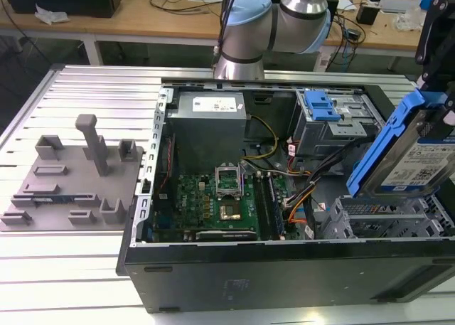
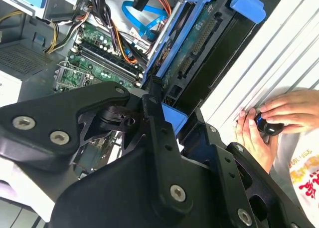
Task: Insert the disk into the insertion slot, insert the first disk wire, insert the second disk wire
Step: 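Insert the disk into the insertion slot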
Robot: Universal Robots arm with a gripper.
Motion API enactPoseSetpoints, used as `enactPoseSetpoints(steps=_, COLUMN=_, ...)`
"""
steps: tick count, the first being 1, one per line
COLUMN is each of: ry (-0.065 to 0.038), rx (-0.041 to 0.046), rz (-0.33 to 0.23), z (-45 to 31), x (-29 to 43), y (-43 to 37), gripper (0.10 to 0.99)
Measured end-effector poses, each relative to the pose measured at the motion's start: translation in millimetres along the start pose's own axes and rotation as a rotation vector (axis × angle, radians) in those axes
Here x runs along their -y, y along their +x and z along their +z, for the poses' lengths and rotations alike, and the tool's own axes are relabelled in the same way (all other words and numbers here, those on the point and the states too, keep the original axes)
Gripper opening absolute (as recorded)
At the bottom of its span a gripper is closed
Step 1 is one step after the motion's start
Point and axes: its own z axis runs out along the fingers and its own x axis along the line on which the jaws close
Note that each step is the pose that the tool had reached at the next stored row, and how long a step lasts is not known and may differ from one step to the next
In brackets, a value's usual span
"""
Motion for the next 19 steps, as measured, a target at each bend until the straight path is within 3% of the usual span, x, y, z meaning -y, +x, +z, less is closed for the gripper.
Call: enactPoseSetpoints(steps=19, ry=0.000, rx=0.0002, rz=-0.008, z=11.6, x=0.2, y=0.5, gripper=0.365)
